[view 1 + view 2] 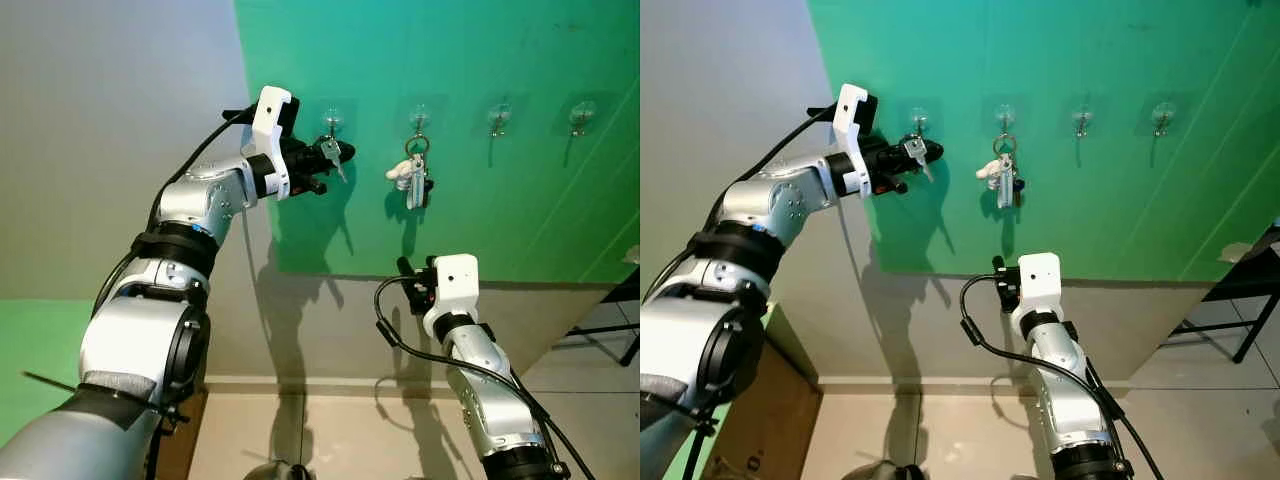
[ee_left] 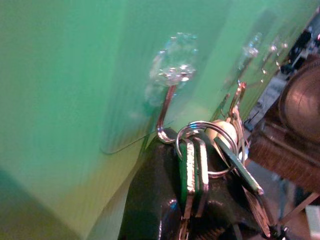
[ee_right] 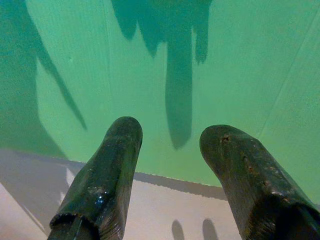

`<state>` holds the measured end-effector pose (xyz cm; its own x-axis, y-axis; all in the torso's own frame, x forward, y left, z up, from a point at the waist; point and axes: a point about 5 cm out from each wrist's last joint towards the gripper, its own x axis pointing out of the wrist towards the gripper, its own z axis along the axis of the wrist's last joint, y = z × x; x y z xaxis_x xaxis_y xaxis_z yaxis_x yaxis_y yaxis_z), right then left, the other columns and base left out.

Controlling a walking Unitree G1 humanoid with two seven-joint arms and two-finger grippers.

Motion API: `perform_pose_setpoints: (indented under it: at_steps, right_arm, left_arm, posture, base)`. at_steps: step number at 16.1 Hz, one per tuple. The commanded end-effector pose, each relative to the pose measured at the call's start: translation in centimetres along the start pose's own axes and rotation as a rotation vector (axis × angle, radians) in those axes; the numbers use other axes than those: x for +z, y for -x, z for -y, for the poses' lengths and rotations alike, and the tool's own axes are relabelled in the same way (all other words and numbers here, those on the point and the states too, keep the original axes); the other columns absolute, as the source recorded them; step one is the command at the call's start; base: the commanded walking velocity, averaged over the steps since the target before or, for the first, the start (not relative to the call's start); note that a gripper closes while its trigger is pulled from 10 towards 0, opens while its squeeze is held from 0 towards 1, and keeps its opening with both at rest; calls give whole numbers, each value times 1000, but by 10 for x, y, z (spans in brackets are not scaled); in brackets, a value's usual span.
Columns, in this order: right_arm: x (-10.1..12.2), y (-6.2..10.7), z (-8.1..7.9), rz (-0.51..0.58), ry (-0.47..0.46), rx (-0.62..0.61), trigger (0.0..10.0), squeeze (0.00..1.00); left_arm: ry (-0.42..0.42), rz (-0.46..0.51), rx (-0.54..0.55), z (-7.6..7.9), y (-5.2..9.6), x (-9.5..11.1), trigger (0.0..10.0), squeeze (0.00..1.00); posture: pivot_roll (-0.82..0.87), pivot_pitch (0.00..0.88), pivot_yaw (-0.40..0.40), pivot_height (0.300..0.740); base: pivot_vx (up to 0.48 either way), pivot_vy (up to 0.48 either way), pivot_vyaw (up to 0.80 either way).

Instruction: Hang keys on a hook

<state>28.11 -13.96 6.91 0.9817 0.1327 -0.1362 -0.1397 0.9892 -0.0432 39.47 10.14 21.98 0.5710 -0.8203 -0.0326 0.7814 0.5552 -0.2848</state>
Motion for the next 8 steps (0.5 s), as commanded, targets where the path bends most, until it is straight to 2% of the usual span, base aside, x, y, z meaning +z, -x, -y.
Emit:
perform_pose_setpoints:
  at_steps: [1,4,7,8]
  right_arm:
    - [-2,2,-4,-7,0,14,10000,0]
    - [-3,3,-4,-10,-4,10,10000,0]
    - [-4,5,-4,-14,-6,9,10000,0]
    - [-4,5,-4,-14,-6,9,10000,0]
  left_arm:
    - [28,112,17,1,1,32,10000,0]
    - [112,146,5,3,1,42,10000,0]
    - [238,102,44,1,-1,38,10000,0]
    - [255,101,53,2,-2,39,10000,0]
  posture:
    - [-147,0,91,740]
    - [-151,0,95,740]
    - [-152,0,94,740]
    - [-152,0,94,740]
  base:
    - [0,0,0]
    - [0,0,0]
    - [0,0,0]
    - [0,0,0]
